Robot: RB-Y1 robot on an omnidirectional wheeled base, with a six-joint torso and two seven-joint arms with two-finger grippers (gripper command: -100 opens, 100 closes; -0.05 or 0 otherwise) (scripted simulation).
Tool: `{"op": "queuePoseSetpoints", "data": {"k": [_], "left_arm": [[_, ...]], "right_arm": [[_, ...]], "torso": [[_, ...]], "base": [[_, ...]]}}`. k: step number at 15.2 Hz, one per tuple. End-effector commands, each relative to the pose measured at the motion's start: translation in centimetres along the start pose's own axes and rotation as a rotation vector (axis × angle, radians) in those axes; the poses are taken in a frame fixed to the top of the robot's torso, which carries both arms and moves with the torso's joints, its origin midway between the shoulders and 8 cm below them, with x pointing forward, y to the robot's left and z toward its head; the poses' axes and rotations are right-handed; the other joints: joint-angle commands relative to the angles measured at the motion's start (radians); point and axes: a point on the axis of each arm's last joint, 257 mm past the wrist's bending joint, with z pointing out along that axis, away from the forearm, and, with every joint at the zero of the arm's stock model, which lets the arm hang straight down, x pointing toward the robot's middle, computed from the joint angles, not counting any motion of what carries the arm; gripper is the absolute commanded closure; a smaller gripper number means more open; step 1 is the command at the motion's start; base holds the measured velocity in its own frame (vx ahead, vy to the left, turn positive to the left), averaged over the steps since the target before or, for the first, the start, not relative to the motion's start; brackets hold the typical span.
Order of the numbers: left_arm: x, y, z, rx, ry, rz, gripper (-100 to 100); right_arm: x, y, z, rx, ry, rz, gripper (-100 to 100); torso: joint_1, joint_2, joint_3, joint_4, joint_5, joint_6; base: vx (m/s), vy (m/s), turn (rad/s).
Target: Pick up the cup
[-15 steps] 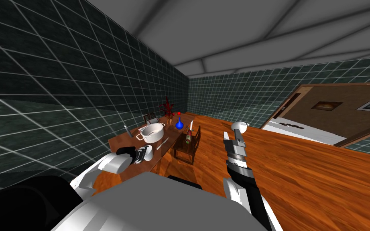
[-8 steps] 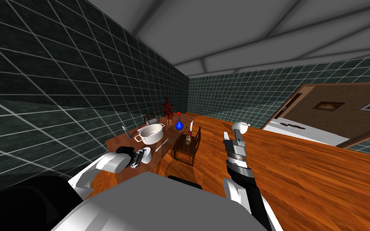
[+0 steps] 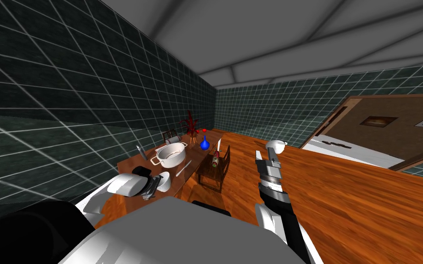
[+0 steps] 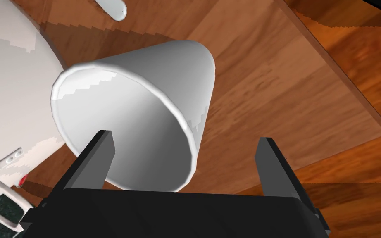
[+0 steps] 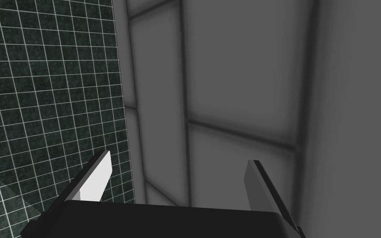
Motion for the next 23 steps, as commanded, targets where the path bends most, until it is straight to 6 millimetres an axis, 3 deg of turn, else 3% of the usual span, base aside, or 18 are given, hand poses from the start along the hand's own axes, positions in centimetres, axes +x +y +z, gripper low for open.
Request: {"op": "queuePoseSetpoints", "data": {"k": [1, 7, 13, 15, 16, 20, 23], "left_arm": [[-0.3, 1.0, -0.1, -0.040, -0.007, -0.007, -100], [-1.3, 3.4, -0.6, -0.143, -0.021, -0.028, -100], [-1.5, 3.2, 1.7, -0.124, -0.021, -0.036, -100], [-1.4, 3.3, 1.5, -0.126, -0.021, -0.037, -100], [-1.4, 3.3, 1.6, -0.125, -0.021, -0.036, 100], [-1.4, 3.3, 1.6, -0.127, -0.020, -0.037, 100], [-1.2, 3.1, 0.2, -0.128, -0.020, -0.030, 100]], "right_arm": [[0.0, 0.0, 0.0, 0.000, 0.000, 0.000, 0], [0.0, 0.0, 0.0, 0.000, 0.000, 0.000, 0], [0.0, 0.0, 0.0, 0.000, 0.000, 0.000, 0], [0.0, 0.0, 0.0, 0.000, 0.000, 0.000, 0], [0.0, 0.0, 0.0, 0.000, 0.000, 0.000, 0], [0.0, 0.0, 0.0, 0.000, 0.000, 0.000, 0], [0.0, 0.0, 0.0, 0.000, 0.000, 0.000, 0]], "torso": [[0.000, 0.000, 0.000, 0.000, 0.000, 0.000], [0.000, 0.001, 0.000, 0.000, 0.000, 0.000], [-0.001, 0.006, 0.003, 0.001, 0.000, 0.000], [-0.001, 0.006, 0.004, 0.001, 0.000, 0.000], [-0.001, 0.006, 0.004, 0.001, 0.000, 0.000], [0.000, 0.005, 0.003, 0.001, 0.000, 0.000], [0.000, 0.004, 0.003, 0.002, -0.001, 0.000]], "base": [[0.054, 0.008, 0.002], [0.054, 0.007, 0.003], [-0.006, -0.002, -0.024], [-0.017, -0.005, -0.017], [0.000, 0.000, 0.000], [0.000, 0.000, 0.000], [0.017, 0.006, 0.039]]}}
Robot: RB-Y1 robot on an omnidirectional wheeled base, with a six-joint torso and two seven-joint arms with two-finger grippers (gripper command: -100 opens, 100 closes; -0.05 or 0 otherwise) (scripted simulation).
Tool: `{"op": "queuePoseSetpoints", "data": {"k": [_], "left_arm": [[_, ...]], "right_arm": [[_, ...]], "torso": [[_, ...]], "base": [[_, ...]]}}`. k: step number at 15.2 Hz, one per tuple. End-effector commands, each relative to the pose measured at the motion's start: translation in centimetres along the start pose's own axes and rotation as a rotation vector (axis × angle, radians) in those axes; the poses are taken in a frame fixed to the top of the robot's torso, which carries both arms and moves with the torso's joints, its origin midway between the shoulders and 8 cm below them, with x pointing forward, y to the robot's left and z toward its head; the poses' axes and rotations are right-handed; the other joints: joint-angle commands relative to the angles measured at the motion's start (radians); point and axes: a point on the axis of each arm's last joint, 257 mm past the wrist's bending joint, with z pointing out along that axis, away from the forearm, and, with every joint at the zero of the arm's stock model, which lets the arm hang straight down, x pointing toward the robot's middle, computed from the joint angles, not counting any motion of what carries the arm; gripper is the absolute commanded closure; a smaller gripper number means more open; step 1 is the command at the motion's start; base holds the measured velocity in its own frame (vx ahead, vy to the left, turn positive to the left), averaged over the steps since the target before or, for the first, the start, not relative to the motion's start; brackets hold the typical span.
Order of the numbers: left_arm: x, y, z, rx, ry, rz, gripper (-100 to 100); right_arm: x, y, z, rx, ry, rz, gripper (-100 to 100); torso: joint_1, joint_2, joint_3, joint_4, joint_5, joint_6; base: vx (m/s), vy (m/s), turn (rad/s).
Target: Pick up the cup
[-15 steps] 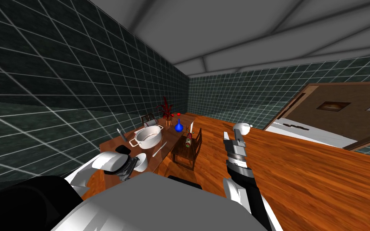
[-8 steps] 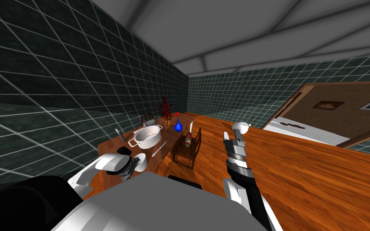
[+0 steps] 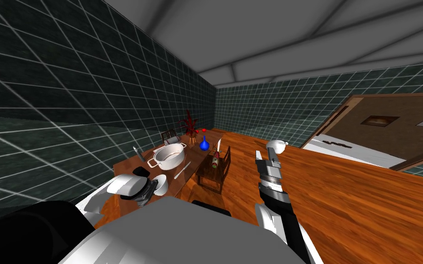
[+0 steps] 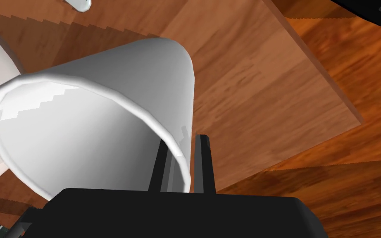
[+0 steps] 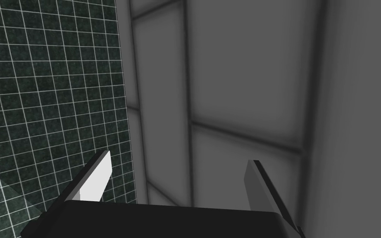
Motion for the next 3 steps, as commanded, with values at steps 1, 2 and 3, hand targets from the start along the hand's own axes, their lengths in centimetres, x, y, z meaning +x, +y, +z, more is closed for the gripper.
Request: {"op": "queuePoseSetpoints", "data": {"k": [1, 2, 3], "left_arm": [[0.18, 0.06, -0.88, -0.002, 0.000, 0.004, 100], [0.22, 0.09, -1.12, -0.003, 0.000, 0.006, 100], [0.19, 0.05, -0.73, -0.001, 0.000, 0.004, 100]], "right_arm": [[0.00, 0.00, 0.00, 0.000, 0.000, 0.000, 0], [0.00, 0.00, 0.00, 0.000, 0.000, 0.000, 0], [0.00, 0.00, 0.00, 0.000, 0.000, 0.000, 0]], "torso": [[0.000, 0.000, 0.000, 0.000, 0.000, 0.000], [0.000, 0.000, 0.000, 0.000, 0.000, 0.000], [0.000, 0.000, 0.000, 0.000, 0.000, 0.000]], "base": [[0.023, 0.009, 0.031], [0.020, 0.007, 0.022], [0.012, 0.003, 0.007]]}}
